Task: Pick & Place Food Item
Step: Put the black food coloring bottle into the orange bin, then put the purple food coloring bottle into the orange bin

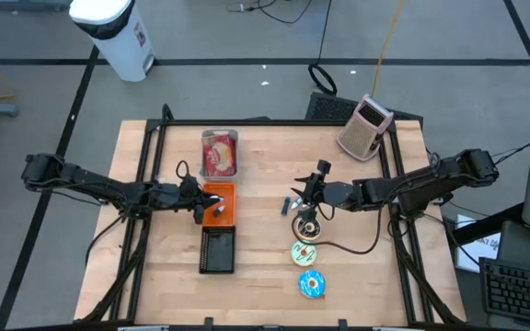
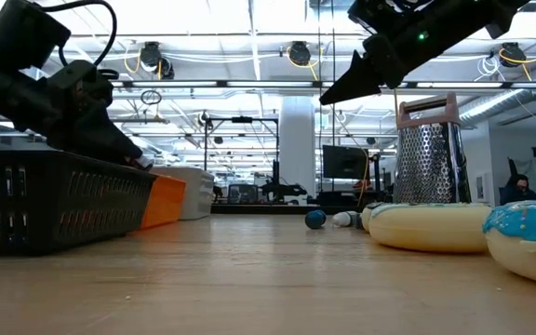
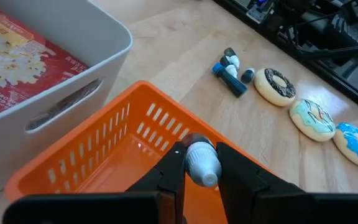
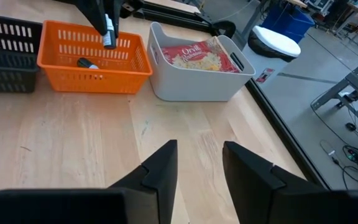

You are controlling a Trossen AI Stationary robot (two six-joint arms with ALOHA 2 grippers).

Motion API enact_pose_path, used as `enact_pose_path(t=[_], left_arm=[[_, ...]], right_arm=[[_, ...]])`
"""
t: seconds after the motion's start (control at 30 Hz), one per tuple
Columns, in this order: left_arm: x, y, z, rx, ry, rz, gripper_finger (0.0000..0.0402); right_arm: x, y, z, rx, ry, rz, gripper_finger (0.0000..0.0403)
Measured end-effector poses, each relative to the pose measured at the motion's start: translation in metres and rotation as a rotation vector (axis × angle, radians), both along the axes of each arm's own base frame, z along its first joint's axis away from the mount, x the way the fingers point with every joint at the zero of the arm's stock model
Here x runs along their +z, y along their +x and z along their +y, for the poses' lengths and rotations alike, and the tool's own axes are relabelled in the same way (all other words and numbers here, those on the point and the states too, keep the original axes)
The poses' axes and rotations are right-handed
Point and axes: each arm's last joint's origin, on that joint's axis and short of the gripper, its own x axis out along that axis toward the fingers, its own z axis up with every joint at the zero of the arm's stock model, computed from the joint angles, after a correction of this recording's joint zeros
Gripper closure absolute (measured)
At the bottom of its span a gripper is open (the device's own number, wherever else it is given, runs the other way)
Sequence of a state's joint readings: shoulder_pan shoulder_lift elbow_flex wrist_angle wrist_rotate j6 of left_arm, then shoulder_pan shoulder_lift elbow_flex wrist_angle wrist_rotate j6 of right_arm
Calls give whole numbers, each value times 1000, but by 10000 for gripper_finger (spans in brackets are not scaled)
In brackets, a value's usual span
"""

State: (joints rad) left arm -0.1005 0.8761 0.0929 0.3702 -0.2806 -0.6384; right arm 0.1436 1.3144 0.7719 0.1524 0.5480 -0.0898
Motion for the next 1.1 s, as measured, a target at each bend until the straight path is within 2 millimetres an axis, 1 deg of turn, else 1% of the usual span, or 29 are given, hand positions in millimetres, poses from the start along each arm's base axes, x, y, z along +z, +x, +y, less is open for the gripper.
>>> enact_pose_path(t=[0.3, 0.43, 0.53, 0.67, 0.77, 0.83, 0.97, 1.1], left_arm=[[0, 0, 0, 4, -1, 0, 328], [0, 0, 0, 36, -51, -12, 320], [0, 0, 0, 45, -105, -21, 286], [0, 0, -1, 24, -136, -22, 213], [0, 0, -1, 12, -142, -22, 160], [1, 1, -1, 3, -125, -27, 132], [4, 2, -1, -18, -82, -59, 98], [8, 3, -1, -36, -38, -89, 85]], right_arm=[[0, 0, 0, 1, 1, 0, 288], [0, 0, 0, 1, 3, 0, 289], [-1, -1, 0, -10, 29, -1, 289], [-8, -5, 0, -19, 38, 76, 289], [-15, -8, 1, 6, 127, 138, 289], [-20, -11, 1, 27, 189, 189, 289], [-39, -21, 1, 60, 251, 262, 289], [-55, -28, 2, 69, 318, 252, 289]])
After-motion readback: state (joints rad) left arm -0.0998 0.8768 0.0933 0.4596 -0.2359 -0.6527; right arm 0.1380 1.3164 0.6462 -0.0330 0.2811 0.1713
